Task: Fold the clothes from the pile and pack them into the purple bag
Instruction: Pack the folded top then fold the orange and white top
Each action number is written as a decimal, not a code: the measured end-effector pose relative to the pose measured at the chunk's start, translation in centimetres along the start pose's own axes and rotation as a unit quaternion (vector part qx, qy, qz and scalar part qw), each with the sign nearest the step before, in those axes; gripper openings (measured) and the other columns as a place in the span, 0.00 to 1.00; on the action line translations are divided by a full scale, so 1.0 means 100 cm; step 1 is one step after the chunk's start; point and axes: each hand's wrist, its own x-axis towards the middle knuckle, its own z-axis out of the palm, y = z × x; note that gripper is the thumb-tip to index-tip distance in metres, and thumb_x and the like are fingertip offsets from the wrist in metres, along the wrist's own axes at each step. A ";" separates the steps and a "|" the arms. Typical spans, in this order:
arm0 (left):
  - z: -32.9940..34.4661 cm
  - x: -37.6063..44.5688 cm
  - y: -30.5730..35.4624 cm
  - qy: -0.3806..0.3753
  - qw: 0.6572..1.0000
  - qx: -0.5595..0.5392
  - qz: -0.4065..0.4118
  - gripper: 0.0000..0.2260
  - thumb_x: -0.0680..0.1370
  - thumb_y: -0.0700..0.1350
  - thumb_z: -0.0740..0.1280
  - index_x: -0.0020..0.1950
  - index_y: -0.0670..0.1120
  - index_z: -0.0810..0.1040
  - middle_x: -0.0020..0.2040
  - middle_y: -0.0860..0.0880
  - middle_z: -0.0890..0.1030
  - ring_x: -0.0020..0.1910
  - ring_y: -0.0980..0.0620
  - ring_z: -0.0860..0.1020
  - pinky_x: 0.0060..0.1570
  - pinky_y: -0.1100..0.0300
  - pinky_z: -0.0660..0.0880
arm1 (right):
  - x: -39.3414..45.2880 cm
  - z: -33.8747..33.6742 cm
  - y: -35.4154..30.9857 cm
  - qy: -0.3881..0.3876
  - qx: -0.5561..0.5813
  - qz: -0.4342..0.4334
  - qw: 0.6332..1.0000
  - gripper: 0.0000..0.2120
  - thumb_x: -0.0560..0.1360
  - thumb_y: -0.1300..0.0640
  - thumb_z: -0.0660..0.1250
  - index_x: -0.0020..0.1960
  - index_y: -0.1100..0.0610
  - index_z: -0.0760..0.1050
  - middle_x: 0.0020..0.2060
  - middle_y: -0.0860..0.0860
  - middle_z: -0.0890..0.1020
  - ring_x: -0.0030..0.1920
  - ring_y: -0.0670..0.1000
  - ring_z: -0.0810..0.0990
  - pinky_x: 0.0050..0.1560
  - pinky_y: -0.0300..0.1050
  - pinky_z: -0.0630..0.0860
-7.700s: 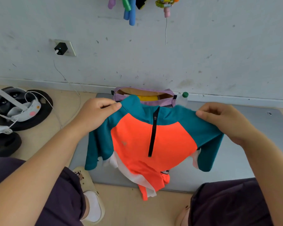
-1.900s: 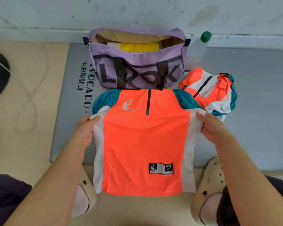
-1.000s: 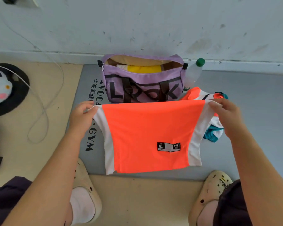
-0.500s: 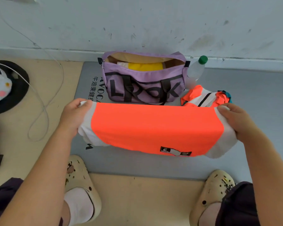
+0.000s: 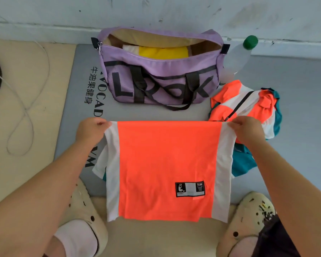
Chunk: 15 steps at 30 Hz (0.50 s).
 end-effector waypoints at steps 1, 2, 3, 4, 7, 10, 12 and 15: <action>0.001 0.005 0.003 0.002 1.000 0.019 0.008 0.09 0.78 0.49 0.69 0.48 0.45 0.84 0.45 0.46 0.83 0.45 0.44 0.80 0.48 0.50 0.77 | 0.004 0.002 -0.004 0.006 -0.033 -0.010 0.999 0.09 0.76 0.57 0.66 0.51 0.59 0.83 0.48 0.59 0.82 0.52 0.61 0.77 0.48 0.49 0.72; 0.003 0.011 0.007 0.008 0.999 0.044 0.019 0.09 0.78 0.48 0.68 0.48 0.44 0.84 0.46 0.45 0.83 0.46 0.43 0.80 0.47 0.49 0.77 | 0.006 0.004 -0.008 0.021 -0.070 -0.027 0.997 0.09 0.76 0.58 0.65 0.51 0.60 0.82 0.49 0.61 0.81 0.53 0.62 0.76 0.47 0.51 0.74; 0.005 0.015 0.011 0.017 0.997 0.071 0.035 0.08 0.78 0.46 0.67 0.48 0.44 0.83 0.47 0.44 0.83 0.47 0.42 0.79 0.47 0.49 0.77 | 0.008 0.007 -0.014 0.046 -0.107 -0.052 0.992 0.10 0.77 0.60 0.64 0.51 0.62 0.81 0.48 0.63 0.79 0.53 0.64 0.75 0.46 0.54 0.74; 0.009 0.018 0.018 0.026 0.994 0.094 0.055 0.07 0.78 0.45 0.67 0.49 0.44 0.83 0.49 0.43 0.82 0.49 0.41 0.79 0.48 0.48 0.77 | 0.008 0.011 -0.021 0.072 -0.135 -0.081 0.985 0.09 0.77 0.62 0.62 0.51 0.65 0.79 0.47 0.64 0.77 0.53 0.65 0.73 0.44 0.57 0.75; 0.028 0.022 0.040 -0.002 0.981 0.115 0.158 0.09 0.77 0.44 0.69 0.55 0.43 0.83 0.53 0.42 0.81 0.55 0.40 0.77 0.53 0.49 0.74 | 0.006 0.029 -0.044 0.074 -0.151 -0.169 0.971 0.07 0.76 0.65 0.61 0.49 0.66 0.77 0.45 0.63 0.76 0.52 0.64 0.72 0.43 0.60 0.74; 0.050 0.019 0.057 -0.078 0.968 0.118 0.209 0.13 0.76 0.44 0.71 0.60 0.44 0.81 0.57 0.44 0.80 0.58 0.44 0.76 0.58 0.52 0.72 | 0.002 0.050 -0.062 -0.011 -0.087 -0.236 0.968 0.07 0.76 0.64 0.63 0.50 0.64 0.79 0.47 0.60 0.79 0.53 0.62 0.73 0.49 0.58 0.73; 0.060 0.019 0.061 -0.109 0.967 0.116 0.200 0.15 0.75 0.45 0.71 0.61 0.45 0.80 0.57 0.45 0.79 0.59 0.46 0.76 0.58 0.53 0.72 | 0.001 0.062 -0.065 -0.070 -0.073 -0.247 0.964 0.11 0.75 0.63 0.66 0.56 0.63 0.77 0.51 0.59 0.78 0.56 0.61 0.73 0.55 0.56 0.71; 0.063 0.027 0.061 -0.121 0.969 0.142 0.162 0.14 0.74 0.49 0.72 0.58 0.47 0.79 0.55 0.45 0.78 0.58 0.45 0.75 0.55 0.52 0.73 | 0.007 0.070 -0.061 -0.106 -0.085 -0.209 0.968 0.18 0.74 0.61 0.69 0.62 0.61 0.73 0.56 0.59 0.74 0.60 0.60 0.70 0.57 0.56 0.71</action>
